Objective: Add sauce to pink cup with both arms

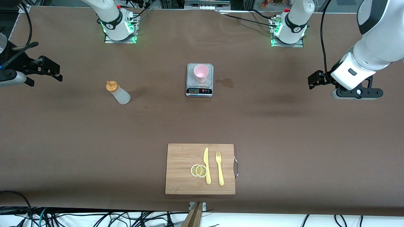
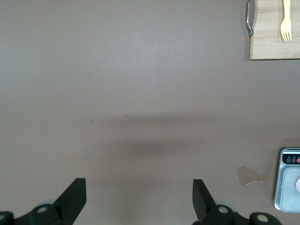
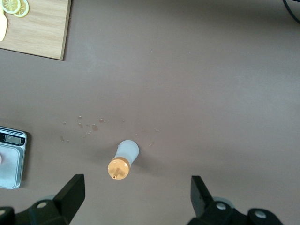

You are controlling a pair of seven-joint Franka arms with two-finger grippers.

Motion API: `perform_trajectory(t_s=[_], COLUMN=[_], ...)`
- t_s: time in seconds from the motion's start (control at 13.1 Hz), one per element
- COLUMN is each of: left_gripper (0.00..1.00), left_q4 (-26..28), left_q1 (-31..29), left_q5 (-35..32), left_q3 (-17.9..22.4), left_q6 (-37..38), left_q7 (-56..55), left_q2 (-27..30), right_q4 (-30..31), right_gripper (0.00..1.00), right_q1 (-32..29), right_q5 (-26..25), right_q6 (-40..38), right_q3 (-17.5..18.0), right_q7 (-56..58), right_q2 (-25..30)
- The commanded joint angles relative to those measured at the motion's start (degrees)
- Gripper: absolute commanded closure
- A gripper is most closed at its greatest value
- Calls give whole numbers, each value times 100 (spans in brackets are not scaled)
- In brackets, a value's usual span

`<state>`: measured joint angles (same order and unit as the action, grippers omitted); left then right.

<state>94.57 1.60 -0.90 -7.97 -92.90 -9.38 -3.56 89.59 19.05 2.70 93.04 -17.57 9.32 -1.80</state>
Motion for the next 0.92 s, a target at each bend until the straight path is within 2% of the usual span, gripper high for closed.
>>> perform_trajectory(t_s=[0.0,0.84], left_gripper=[0,0], left_q4=[71,45], left_q1=[-2,42], left_q5=[64,64], left_q3=[42,24], left_q6=[140,150], left_q7=[164,111], left_q2=[145,153], right_q4=[-109,-109], right_gripper=[0,0], right_q1=[-24,-24], right_q5=[55,55], right_q6=[-23,-23], right_q3=[-9,-9], right_q7=[52,52], right_q2=[-40,-40])
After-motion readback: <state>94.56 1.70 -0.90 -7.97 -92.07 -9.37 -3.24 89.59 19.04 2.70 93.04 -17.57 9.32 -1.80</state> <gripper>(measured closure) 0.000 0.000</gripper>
